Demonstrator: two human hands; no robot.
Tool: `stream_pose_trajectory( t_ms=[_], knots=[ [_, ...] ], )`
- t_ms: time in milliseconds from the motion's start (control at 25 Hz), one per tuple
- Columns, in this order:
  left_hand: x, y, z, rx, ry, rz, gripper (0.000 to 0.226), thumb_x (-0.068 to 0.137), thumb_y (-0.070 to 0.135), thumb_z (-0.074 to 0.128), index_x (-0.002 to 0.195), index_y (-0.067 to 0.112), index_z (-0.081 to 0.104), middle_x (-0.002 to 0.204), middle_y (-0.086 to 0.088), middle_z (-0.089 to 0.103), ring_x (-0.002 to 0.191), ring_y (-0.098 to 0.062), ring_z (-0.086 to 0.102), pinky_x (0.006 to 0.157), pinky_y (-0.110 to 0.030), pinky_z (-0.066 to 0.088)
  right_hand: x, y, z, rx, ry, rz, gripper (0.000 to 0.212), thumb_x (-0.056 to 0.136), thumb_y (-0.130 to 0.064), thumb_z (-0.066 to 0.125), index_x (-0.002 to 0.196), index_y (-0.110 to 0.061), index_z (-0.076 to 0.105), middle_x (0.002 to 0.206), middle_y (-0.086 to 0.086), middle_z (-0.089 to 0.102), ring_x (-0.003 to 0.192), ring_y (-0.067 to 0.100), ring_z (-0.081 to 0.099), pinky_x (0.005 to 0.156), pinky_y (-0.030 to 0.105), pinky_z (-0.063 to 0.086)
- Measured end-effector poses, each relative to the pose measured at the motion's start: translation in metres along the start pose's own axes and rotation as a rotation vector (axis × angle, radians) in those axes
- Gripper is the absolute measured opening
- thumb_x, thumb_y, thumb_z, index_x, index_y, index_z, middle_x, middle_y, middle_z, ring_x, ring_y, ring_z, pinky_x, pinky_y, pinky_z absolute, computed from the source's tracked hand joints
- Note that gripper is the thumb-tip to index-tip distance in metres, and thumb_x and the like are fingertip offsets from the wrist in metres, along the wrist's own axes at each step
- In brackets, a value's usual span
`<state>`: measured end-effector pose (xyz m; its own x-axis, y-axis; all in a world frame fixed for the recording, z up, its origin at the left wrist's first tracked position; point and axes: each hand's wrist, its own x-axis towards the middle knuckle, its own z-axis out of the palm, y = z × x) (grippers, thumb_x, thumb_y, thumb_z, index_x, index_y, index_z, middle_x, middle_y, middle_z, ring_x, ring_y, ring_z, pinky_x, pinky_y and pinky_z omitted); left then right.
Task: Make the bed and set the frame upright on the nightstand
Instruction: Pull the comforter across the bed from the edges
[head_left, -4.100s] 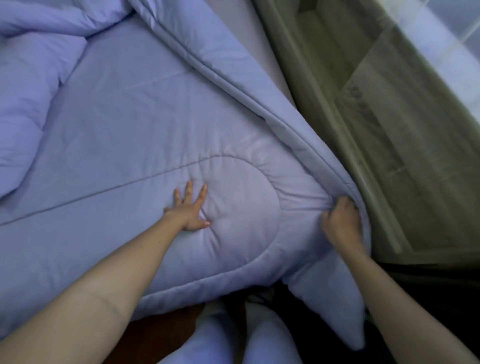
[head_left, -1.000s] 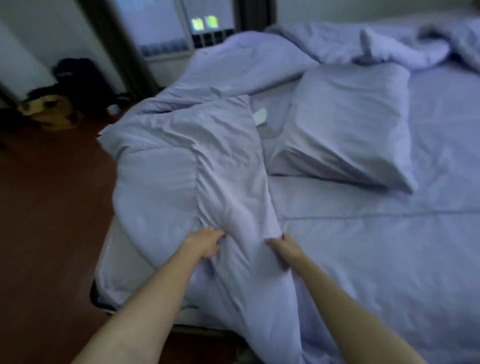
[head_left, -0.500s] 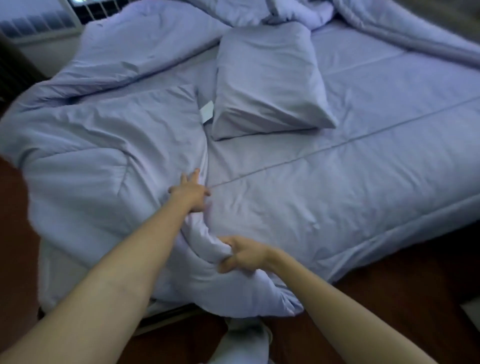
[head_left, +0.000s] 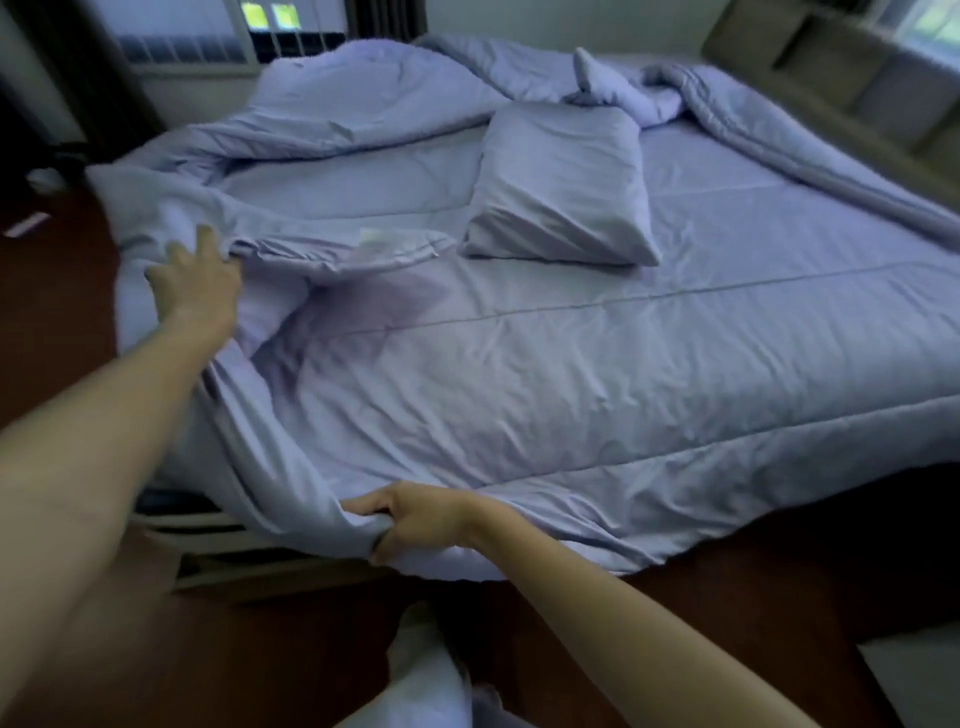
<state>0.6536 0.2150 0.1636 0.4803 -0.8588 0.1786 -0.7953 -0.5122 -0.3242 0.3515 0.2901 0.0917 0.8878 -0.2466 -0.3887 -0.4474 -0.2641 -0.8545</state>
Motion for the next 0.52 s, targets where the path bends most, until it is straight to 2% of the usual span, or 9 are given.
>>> stream_pose_trajectory(
  t_ms=[80,160,280,360,440,520],
  knots=[
    [-0.029,-0.055,-0.005,-0.122,0.139,-0.043,0.031,0.096,0.007,0.042,0.123,0.001,0.057,0.131,-0.029,0.034,0.109,-0.049,0.042,0.083,-0.056,0.044,0.005,-0.010,0.012,-0.065,-0.044,-0.007,0.069,0.081,-0.005,0.066,0.142,-0.030,0.043,0.137,0.001,0.056,0.120,0.016,0.053,0.104,0.031,0.042],
    [-0.061,-0.097,-0.011,-0.244,0.179,-0.221,0.033,0.100,0.015,0.038,0.124,-0.001,0.052,0.126,-0.031,0.035,0.107,-0.051,0.043,0.083,-0.058,0.042,0.011,-0.020,0.021,-0.140,-0.085,-0.031,0.074,0.081,-0.008,0.065,0.143,-0.039,0.038,0.137,-0.002,0.056,0.120,0.021,0.054,0.105,0.038,0.043],
    [-0.123,-0.149,-0.004,-0.398,0.086,-0.666,0.041,0.102,0.024,0.031,0.132,0.001,0.045,0.131,-0.031,0.039,0.118,-0.050,0.043,0.097,-0.056,0.035,0.017,-0.023,0.045,-0.257,-0.137,-0.037,0.075,0.078,-0.013,0.068,0.141,-0.043,0.040,0.120,-0.014,0.057,0.106,0.006,0.053,0.091,0.019,0.043],
    [-0.176,-0.183,0.017,-0.431,-0.017,-0.858,0.039,0.100,0.018,0.038,0.135,0.001,0.044,0.135,-0.029,0.041,0.124,-0.048,0.044,0.101,-0.052,0.035,0.020,-0.014,0.067,-0.271,-0.135,0.000,0.065,0.074,-0.016,0.071,0.132,-0.037,0.054,0.106,-0.012,0.062,0.095,0.007,0.055,0.081,0.022,0.043],
    [-0.234,-0.208,0.038,-0.462,-0.172,-0.966,0.046,0.091,0.012,0.055,0.134,0.000,0.045,0.136,-0.029,0.043,0.123,-0.049,0.045,0.102,-0.050,0.038,0.025,-0.004,0.089,-0.296,-0.127,0.049,0.052,0.071,-0.019,0.073,0.121,-0.032,0.064,0.096,-0.007,0.067,0.089,0.011,0.059,0.073,0.023,0.044],
    [-0.279,-0.222,0.066,-0.499,-0.313,-0.972,0.049,0.086,0.015,0.058,0.130,-0.003,0.048,0.133,-0.031,0.047,0.118,-0.049,0.050,0.100,-0.048,0.042,0.028,0.004,0.115,-0.380,-0.117,0.076,0.045,0.070,-0.020,0.073,0.114,-0.028,0.068,0.091,-0.006,0.065,0.087,0.013,0.058,0.068,0.023,0.039]
  ],
)
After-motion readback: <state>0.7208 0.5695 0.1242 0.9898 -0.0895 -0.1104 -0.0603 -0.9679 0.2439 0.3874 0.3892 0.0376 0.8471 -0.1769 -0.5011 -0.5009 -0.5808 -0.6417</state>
